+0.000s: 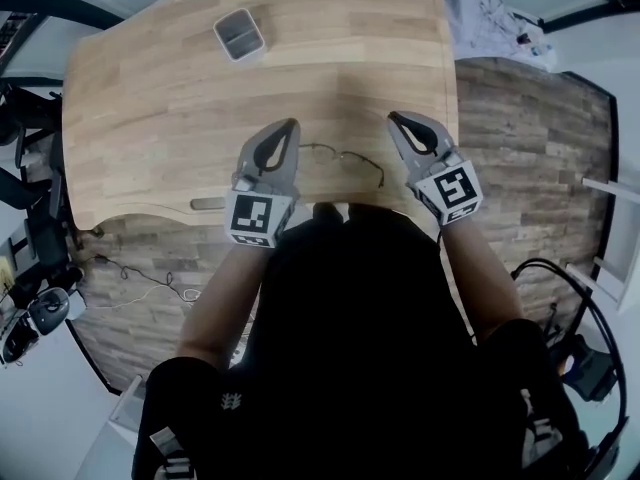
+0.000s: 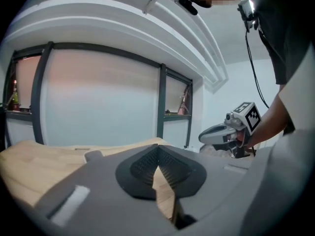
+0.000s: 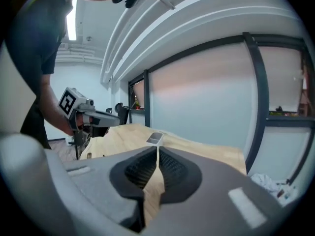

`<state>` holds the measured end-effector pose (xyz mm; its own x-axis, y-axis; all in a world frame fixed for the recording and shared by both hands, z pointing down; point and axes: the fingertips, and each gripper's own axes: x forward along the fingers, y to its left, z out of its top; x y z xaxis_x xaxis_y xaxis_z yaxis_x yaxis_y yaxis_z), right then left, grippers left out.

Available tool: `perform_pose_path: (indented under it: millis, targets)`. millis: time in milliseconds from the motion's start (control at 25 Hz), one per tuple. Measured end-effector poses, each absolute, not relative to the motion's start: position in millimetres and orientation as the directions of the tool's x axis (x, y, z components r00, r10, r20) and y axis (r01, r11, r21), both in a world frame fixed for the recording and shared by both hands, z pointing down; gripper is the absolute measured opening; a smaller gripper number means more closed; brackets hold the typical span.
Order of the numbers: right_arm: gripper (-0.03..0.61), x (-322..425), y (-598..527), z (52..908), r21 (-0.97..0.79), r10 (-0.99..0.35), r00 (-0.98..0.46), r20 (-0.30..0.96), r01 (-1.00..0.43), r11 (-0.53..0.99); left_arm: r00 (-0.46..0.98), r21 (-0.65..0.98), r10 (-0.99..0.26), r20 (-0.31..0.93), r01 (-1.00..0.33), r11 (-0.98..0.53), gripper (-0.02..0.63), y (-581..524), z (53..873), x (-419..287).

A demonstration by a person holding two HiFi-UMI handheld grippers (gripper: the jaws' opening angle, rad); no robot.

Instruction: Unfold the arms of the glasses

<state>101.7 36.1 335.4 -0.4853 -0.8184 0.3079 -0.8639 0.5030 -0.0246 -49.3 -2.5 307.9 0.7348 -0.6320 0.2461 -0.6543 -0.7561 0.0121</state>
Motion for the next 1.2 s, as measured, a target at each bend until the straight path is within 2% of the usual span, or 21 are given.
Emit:
perform_pose_path:
  millis: [240,480,1000,1200]
  targets:
    - [0.0,129.8,32.3,331.0,-0.198,-0.886,-0.385,0.258,-0.919,0.342,0.69,0.027,-0.668,0.278,-0.701,-0.713,0.006,-6.9,326.3,-86.2]
    - [0.0,139.4,37.8,334.4,-0.16,-0.913,-0.311,0.262,-0.947,0.277,0.691,0.035,-0.668,0.277,-0.702,-0.711,0.006,-7.7,329.9,-96.3]
    - [0.0,119.6,34.5,332.9,-0.047,-0.914,-0.298,0.275,-0.954,0.297,0.725,0.025,-0.631,0.275,-0.662,-0.749,0.006,-15.4,329.6,-99.0]
    - [0.0,121.1,32.5,336.0,-0.063,-0.915,-0.281,0.29,-0.959,0.275,0.732,0.036,-0.618,0.289,-0.653,-0.757,0.006,-19.1,334.1,-99.9]
